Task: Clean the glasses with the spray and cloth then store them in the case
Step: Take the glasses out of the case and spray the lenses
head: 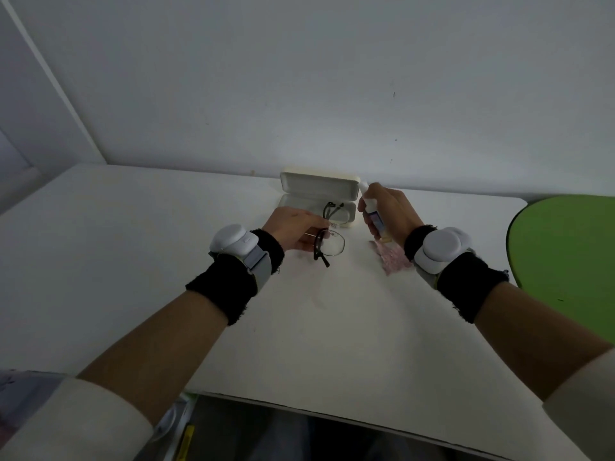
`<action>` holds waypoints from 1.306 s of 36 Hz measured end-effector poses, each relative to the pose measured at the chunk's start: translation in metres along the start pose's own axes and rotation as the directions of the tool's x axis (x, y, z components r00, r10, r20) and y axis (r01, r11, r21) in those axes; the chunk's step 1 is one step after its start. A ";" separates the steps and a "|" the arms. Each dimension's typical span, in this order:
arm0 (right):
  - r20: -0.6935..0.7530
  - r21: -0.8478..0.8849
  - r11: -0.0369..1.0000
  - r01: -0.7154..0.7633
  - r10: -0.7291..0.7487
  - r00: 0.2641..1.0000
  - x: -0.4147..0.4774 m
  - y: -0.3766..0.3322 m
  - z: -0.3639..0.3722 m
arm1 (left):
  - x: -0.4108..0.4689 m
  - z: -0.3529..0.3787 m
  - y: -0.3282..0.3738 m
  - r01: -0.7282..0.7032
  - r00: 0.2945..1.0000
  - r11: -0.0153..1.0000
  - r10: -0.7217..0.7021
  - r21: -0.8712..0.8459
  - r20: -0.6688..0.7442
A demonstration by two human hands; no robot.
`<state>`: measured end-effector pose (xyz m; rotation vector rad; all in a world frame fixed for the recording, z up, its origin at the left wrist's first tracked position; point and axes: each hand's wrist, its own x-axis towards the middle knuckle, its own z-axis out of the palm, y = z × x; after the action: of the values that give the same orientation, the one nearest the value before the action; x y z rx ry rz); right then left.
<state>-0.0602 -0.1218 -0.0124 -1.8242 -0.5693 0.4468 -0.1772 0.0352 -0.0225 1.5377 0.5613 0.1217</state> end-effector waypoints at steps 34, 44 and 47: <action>0.014 -0.308 0.929 -0.207 0.222 0.975 0.020 -0.024 0.000 | -0.012 0.007 0.013 0.028 1.000 0.998 -0.028 -0.058 0.001; 0.002 -0.355 0.915 -0.189 0.203 0.979 0.020 -0.023 0.010 | -0.014 0.007 0.013 0.031 0.999 0.996 -0.032 -0.081 -0.004; -0.007 -0.359 0.915 -0.185 0.196 0.981 0.019 -0.023 0.011 | -0.014 0.007 0.012 0.034 0.999 0.996 -0.034 -0.088 -0.007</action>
<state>-0.0549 -0.0964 0.0061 -2.2403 -0.5193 0.5274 -0.1828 0.0240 -0.0076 1.4419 0.5813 0.1252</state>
